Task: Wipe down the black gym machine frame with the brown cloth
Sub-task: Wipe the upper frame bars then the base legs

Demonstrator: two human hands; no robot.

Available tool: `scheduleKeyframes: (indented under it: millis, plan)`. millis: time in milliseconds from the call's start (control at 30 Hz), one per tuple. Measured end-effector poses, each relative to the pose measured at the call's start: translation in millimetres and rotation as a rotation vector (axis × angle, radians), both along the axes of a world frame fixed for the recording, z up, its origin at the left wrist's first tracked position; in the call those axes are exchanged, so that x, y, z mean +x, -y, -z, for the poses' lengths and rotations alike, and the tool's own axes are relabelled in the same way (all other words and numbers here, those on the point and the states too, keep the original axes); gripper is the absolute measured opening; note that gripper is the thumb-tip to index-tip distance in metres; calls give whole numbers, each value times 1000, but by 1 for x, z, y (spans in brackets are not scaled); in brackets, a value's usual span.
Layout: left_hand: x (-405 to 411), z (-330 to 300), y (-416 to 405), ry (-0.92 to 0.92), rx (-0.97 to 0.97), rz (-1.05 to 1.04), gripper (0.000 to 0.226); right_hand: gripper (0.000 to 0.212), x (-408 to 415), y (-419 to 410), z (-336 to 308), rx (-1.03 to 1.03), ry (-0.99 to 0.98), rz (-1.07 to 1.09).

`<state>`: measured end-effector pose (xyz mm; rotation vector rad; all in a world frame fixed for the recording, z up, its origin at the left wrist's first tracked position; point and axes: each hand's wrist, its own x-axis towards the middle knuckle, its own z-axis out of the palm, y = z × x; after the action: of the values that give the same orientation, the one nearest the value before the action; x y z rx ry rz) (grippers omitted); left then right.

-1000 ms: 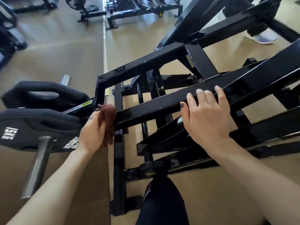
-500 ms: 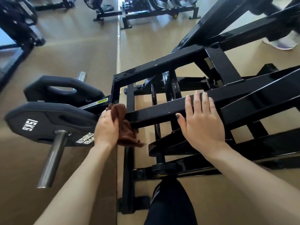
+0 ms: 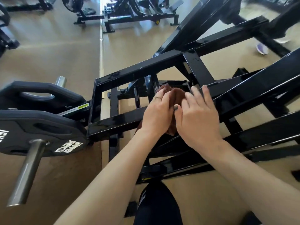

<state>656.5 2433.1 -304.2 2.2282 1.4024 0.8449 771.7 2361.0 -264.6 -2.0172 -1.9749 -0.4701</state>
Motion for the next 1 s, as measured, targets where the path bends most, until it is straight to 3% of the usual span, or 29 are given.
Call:
scheduleKeyframes:
  millis: [100, 200, 300, 433, 667, 833, 1000]
  plan:
    - [47, -13, -4, -31, 98, 140, 48, 76, 57, 12, -38, 94, 127, 98]
    - [74, -27, -20, -60, 120, 244, 51, 67, 79, 12, -51, 63, 222, 129]
    - [90, -35, -45, -80, 105, 309, 52, 63, 73, 0, -35, 111, 158, 137]
    - [122, -48, -88, -65, 18, 208, 43, 54, 75, -6, -26, 235, 7, 109]
    - [127, -49, -128, -58, -85, 158, 44, 69, 71, 0, -49, -31, 232, 193]
    - [101, -41, -99, -90, 1, 469, 43, 65, 72, -12, -56, -39, 278, 182]
    - [134, -56, -149, -130, 0, 266, 39, 65, 74, -14, -45, 62, 270, 153]
